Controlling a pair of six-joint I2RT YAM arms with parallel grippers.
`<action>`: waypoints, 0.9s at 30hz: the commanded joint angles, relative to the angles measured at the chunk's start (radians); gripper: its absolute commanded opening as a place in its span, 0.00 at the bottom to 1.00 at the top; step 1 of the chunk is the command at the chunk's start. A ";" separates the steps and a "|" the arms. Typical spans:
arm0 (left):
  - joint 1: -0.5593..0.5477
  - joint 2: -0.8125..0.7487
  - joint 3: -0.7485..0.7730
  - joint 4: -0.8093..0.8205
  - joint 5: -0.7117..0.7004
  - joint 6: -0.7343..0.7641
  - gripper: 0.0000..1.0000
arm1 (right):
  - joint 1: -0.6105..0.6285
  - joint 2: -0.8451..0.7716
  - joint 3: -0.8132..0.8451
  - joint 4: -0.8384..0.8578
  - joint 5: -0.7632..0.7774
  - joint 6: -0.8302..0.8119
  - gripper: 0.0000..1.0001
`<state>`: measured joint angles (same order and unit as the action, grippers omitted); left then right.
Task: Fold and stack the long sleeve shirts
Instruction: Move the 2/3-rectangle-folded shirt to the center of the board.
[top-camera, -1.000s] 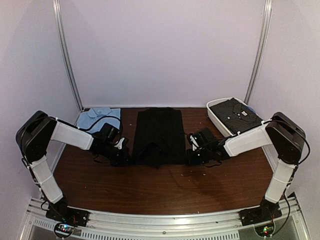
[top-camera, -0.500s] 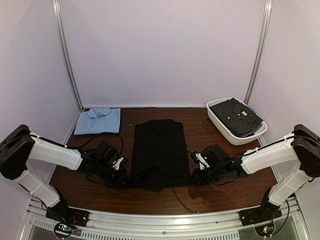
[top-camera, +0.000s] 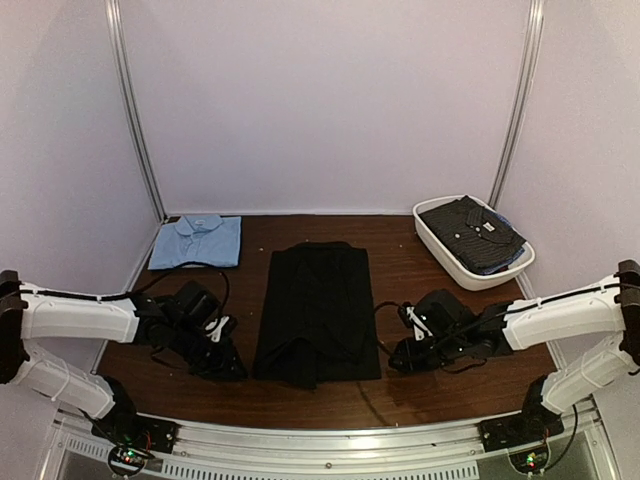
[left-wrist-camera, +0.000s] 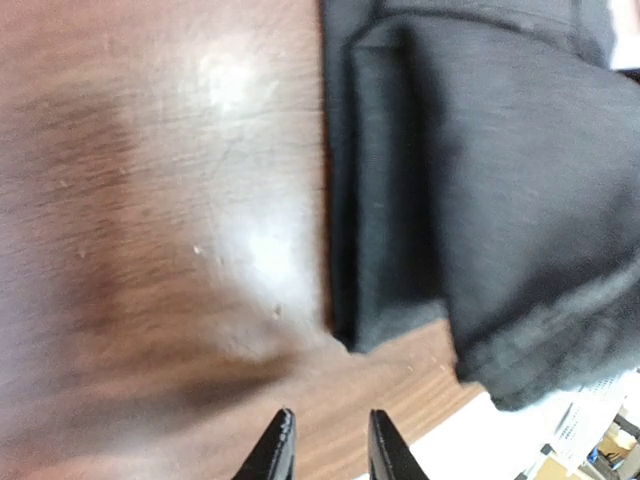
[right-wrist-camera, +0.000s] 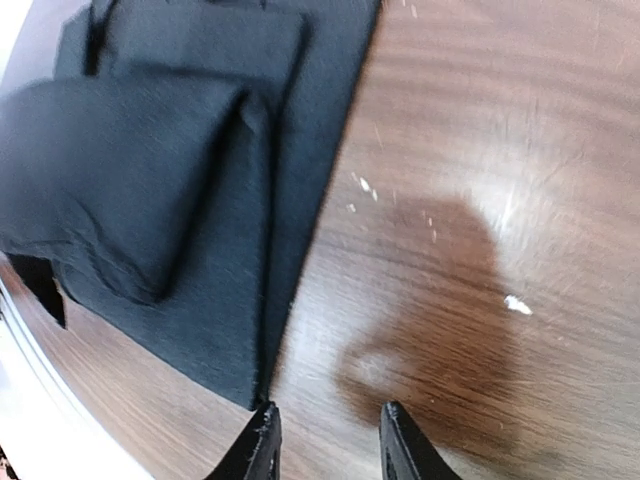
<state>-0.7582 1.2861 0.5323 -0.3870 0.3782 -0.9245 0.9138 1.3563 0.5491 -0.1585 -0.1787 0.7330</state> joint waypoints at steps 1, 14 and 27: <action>0.005 -0.083 0.051 -0.085 -0.022 0.057 0.27 | 0.006 -0.043 0.067 -0.064 0.061 -0.029 0.36; -0.007 -0.066 0.104 0.026 0.040 0.130 0.39 | 0.103 0.150 0.260 -0.029 0.084 -0.079 0.44; -0.029 0.041 0.127 0.110 0.093 0.161 0.45 | 0.126 0.280 0.312 0.036 0.063 -0.075 0.52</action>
<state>-0.7742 1.2915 0.6178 -0.3424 0.4431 -0.7902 1.0302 1.6173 0.8280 -0.1646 -0.1261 0.6582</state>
